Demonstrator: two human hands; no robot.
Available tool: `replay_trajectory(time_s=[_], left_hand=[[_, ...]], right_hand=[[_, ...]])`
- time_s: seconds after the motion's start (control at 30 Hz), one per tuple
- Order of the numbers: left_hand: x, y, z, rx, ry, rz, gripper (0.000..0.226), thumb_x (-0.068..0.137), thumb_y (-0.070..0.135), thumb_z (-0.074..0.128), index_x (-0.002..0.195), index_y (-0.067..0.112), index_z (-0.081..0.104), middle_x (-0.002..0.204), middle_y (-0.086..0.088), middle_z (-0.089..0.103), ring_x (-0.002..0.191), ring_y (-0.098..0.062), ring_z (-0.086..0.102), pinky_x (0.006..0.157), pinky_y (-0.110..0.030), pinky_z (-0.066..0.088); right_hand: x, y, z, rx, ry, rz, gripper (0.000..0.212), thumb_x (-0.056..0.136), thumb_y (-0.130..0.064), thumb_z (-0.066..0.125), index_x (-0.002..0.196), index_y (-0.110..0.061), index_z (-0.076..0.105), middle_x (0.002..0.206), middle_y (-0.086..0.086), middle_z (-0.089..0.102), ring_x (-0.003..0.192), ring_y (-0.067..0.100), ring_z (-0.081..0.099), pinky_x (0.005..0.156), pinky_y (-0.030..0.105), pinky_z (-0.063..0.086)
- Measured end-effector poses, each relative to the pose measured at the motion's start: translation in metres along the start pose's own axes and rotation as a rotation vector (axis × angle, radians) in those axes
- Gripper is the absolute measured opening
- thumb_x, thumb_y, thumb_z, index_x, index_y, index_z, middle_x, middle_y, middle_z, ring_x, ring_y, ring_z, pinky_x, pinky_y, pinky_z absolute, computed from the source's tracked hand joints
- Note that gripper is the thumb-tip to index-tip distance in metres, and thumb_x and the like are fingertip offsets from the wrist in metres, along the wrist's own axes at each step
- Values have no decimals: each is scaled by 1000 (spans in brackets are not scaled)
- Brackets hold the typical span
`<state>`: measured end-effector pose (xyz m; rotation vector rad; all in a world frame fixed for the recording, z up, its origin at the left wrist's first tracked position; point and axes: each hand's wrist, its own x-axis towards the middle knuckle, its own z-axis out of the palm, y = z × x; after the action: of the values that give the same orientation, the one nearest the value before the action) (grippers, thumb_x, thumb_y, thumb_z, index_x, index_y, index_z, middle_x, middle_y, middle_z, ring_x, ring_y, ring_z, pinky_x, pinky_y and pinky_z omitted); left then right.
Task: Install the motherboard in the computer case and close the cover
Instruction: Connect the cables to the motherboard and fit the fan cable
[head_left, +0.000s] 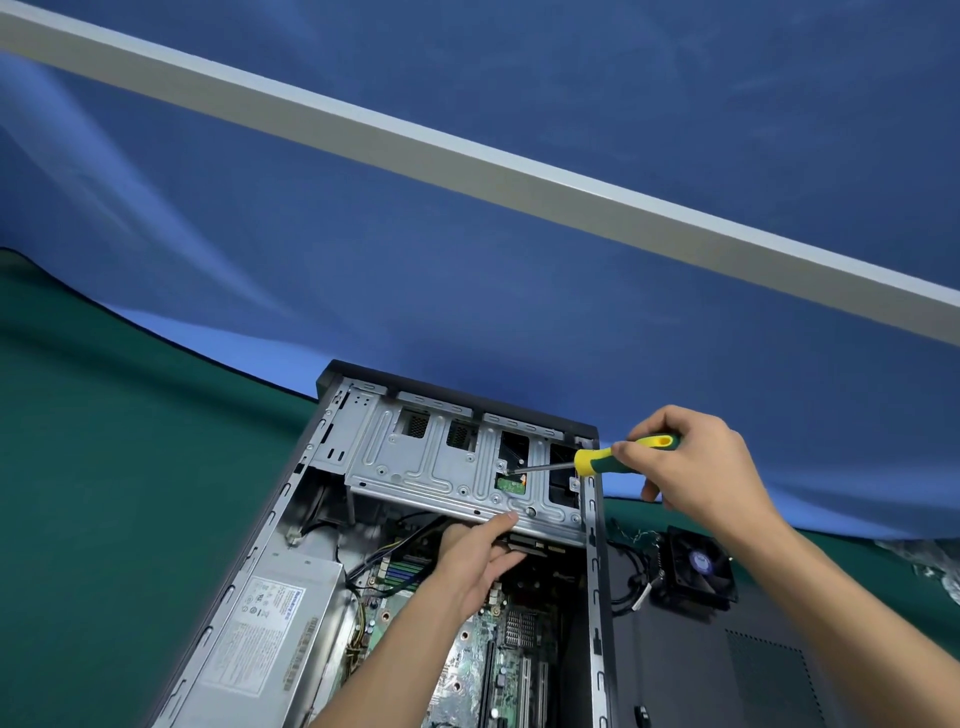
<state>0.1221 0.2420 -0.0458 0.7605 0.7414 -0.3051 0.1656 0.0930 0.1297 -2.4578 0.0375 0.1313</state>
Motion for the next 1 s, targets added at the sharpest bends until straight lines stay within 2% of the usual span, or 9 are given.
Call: replay_trajectory(time_s=[0.1,0.23,0.33,0.43,0.53,0.6,0.7,0.83,1.0], left_hand=[[-4,1,1,-9,-10,13,31,80,5,72,85,6,41,100,-9,47,100,-28,50,70,-36,59],[-6,2,1,18,0,16,33,80,6,73,86,9,41,134,-22,41,128,-41,38,66,-39,60],[-7,2,0,37,-7,18,34,79,9,74,92,7,43,142,-24,36,129,-41,38,61,-35,59],[-6,0,-1,69,-7,42,49,80,15,74,111,4,39,143,-25,36,119,-38,50,63,-32,58],[-4,-2,-3,116,-14,62,49,83,24,71,113,5,37,144,-28,34,88,-27,69,76,-35,58],[0,-3,-3,147,-22,67,43,85,26,69,105,5,38,144,-30,32,76,-23,72,87,-37,55],[2,-4,-3,139,-19,75,34,86,24,68,92,4,41,144,-30,30,72,-21,72,81,-34,57],[3,-3,0,87,-7,83,43,85,14,68,113,-1,39,145,-29,29,54,-13,67,78,-37,58],[3,-4,2,106,32,112,63,87,15,67,132,-8,29,146,-28,29,54,-11,68,79,-37,58]], right_hand=[[1,0,1,-3,-7,4,10,79,-26,71,76,-20,63,47,-4,61,33,3,48,45,23,36],[2,0,1,-13,-4,-1,10,79,-25,70,76,-19,63,49,-3,61,33,3,48,45,23,36],[5,-1,1,-21,-7,0,10,79,-25,70,76,-19,63,51,-2,61,34,2,49,46,24,36],[6,0,3,-21,-10,2,9,79,-24,70,76,-19,63,52,-3,61,34,3,50,46,23,35],[8,1,6,-11,-15,7,10,79,-24,71,75,-19,64,50,-2,60,34,3,50,47,24,37],[10,1,7,-4,-18,3,11,79,-25,71,74,-19,64,50,-1,60,35,3,50,47,25,39],[12,2,8,6,-21,-7,11,80,-25,71,74,-19,64,48,-1,61,36,2,50,47,24,39],[13,4,8,6,-26,-12,11,80,-26,71,74,-19,63,47,-2,60,36,2,50,47,24,37],[15,7,6,3,-29,-2,12,80,-25,71,74,-19,63,47,-4,59,36,3,51,45,23,37]])
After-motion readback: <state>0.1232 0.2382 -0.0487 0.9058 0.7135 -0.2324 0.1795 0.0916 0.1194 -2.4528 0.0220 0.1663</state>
